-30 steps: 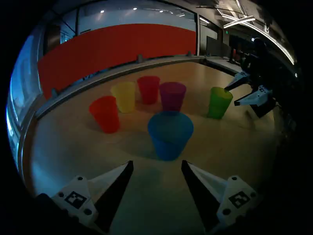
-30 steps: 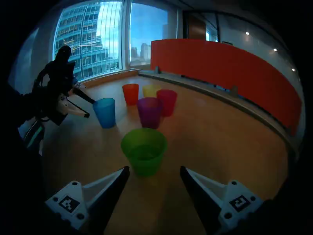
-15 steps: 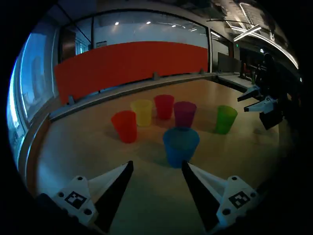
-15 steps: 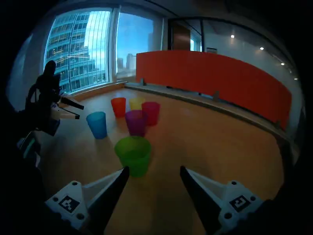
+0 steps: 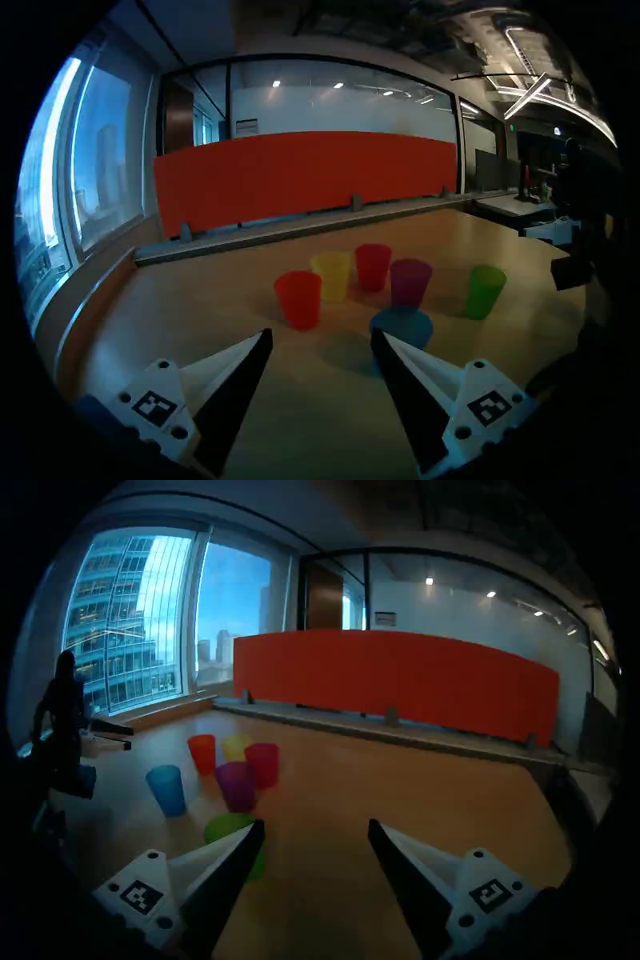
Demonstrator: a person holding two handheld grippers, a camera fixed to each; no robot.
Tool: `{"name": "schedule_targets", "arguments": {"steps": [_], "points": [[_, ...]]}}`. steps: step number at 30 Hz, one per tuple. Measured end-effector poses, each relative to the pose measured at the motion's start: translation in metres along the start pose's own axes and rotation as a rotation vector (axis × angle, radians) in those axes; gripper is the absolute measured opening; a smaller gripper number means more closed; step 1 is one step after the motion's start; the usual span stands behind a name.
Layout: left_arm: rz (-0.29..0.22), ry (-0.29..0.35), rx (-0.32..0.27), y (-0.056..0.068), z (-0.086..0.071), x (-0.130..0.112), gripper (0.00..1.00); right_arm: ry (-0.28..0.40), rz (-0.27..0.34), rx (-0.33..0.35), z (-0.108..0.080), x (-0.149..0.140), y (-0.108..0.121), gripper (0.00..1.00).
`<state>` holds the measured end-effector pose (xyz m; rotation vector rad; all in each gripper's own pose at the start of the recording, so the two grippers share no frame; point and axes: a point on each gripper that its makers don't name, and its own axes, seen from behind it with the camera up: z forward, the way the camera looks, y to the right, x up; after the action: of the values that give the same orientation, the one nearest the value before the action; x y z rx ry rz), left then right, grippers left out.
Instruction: Pour water
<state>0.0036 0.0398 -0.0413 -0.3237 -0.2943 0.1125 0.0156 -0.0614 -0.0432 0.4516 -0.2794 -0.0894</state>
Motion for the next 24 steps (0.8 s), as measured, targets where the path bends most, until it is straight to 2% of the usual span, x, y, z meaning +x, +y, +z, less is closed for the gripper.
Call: {"name": "schedule_targets", "arguments": {"steps": [6, 15, 24], "points": [[-0.025, 0.066, 0.059, -0.014, -0.004, 0.014, 0.91, 0.088, 0.017, -0.108, 0.0, 0.021, 0.024, 1.0], [-0.031, 0.18, 0.14, -0.032, -0.015, 0.045, 0.91, 0.224, 0.051, -0.276, -0.008, 0.05, 0.06, 1.0], [-0.057, 0.266, 0.193, -0.042, -0.02, 0.067, 0.91, 0.327, 0.07, -0.395, -0.019, 0.068, 0.081, 1.0]]}}
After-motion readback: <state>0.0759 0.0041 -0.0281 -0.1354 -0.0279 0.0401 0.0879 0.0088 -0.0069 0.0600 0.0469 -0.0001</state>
